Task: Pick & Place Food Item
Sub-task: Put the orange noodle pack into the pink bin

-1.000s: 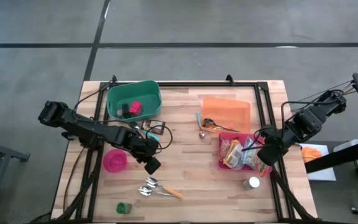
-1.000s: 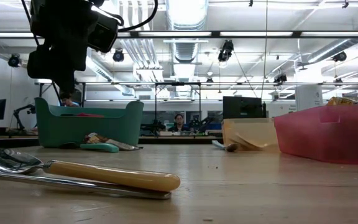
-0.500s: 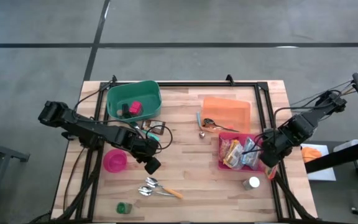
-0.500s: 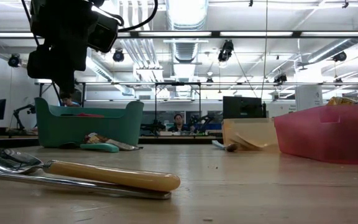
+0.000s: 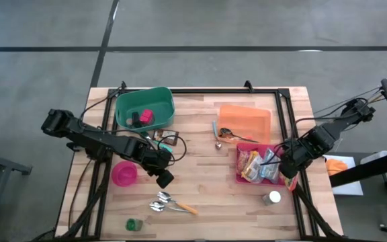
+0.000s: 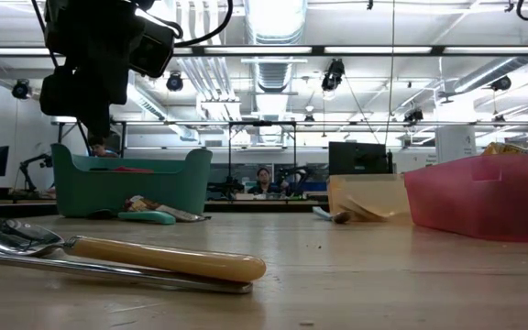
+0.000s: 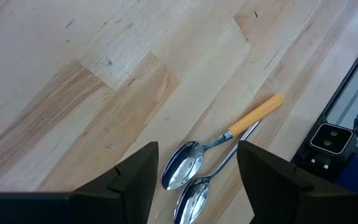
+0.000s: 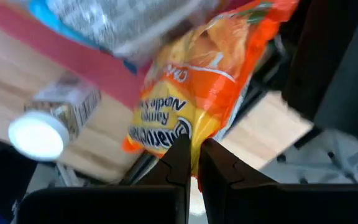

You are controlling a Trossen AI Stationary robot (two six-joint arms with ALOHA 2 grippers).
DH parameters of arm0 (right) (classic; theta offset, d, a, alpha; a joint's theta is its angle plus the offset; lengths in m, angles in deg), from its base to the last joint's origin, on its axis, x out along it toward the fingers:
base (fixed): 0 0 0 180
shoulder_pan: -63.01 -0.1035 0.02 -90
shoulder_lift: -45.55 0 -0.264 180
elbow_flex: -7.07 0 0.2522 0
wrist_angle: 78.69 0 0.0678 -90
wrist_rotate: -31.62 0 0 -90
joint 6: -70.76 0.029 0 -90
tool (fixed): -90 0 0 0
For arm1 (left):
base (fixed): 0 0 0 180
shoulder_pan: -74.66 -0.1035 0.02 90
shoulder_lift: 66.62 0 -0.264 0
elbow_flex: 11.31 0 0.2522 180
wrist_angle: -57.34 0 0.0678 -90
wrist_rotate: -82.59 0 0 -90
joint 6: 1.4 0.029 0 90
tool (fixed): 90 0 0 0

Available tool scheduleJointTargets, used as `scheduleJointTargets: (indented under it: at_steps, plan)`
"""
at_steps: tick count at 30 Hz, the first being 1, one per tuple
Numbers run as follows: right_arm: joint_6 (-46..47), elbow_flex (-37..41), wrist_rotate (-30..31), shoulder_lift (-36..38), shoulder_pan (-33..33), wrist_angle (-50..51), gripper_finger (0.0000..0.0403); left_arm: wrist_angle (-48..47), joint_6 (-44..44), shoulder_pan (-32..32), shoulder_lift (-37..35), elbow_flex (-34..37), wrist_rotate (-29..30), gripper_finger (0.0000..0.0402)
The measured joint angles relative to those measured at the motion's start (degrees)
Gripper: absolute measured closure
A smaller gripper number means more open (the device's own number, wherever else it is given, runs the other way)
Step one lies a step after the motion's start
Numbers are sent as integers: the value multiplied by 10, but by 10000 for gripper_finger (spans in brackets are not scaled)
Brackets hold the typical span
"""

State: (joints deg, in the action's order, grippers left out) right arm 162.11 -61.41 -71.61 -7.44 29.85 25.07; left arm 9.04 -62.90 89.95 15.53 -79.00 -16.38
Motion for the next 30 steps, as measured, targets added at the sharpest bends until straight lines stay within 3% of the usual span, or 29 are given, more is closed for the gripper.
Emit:
scheduleJointTargets:
  at_steps: [9,21,30]
  plan:
    - [-19,15,55,-2,14,0,390,0,0,0,0,0,0,182]
    - [-139,29,119,-38,104,-6,390,0,-1,0,0,0,0,182]
    - [-225,72,119,-54,157,-58,390,0,-5,0,0,0,0,182]
